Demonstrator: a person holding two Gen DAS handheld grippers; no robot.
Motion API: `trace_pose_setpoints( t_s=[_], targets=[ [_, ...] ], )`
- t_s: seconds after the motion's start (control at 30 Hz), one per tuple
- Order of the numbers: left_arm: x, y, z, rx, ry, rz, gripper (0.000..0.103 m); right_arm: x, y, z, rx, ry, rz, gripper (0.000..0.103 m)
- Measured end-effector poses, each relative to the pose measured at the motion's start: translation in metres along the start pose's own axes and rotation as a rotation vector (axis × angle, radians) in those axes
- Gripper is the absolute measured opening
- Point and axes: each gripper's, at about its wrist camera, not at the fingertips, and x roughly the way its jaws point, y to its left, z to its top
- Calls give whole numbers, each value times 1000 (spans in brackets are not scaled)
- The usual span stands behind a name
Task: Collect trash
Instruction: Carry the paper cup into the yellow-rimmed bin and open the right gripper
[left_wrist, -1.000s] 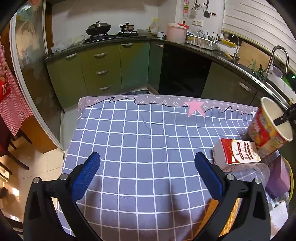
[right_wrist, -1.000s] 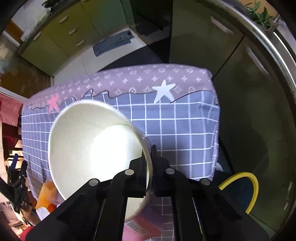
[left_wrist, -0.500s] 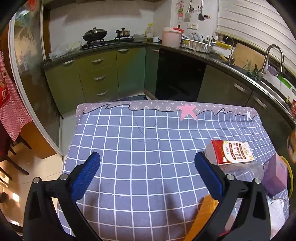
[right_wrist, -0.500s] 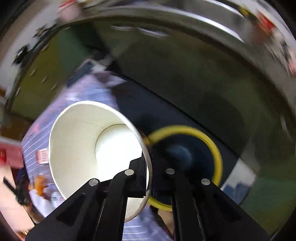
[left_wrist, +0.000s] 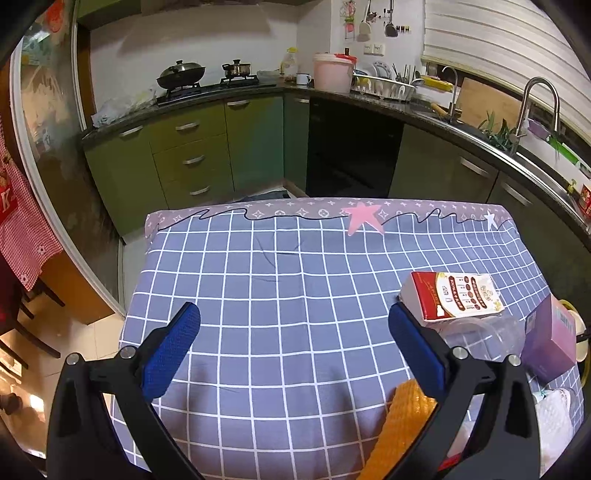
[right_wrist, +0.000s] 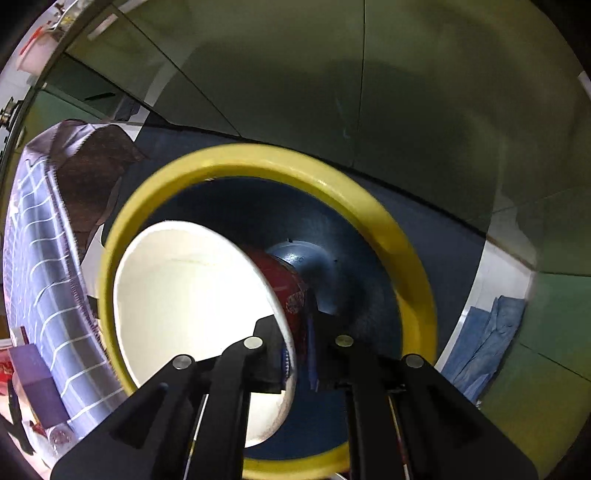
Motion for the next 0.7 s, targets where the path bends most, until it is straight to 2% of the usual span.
trace_pose_setpoints(
  t_s=[0.07,0.13,0.2,0.3,0.4,0.5,0.6,0.7],
  targets=[
    [2,-2,-1,6,7,-4,97,8,7,6,0,-1,-13,15],
    [3,-5,-2,17,11,-2,97,12,11,9,-3,-4,-32,23],
    [2,-7,-3,26,12,-5,97,10,8,13,-3,-6,-25,25],
    [-1,-9,-2,30,14,-15,97,-1,20,9,-26,-27,12,26],
    [-9,-8,0,18,34,-50,97,-15,20,-8,-57,-43,61,33],
    [-24,-8,-4,47,66,-70,97,-22,35,-25,-110,-41,100,34],
    [-36,-8,-16,140,127,-58,97,-25,52,-40,-154,-29,128,34],
    [-39,-7,-34,212,222,-49,97,-24,65,-51,-190,-24,147,34]
  ],
)
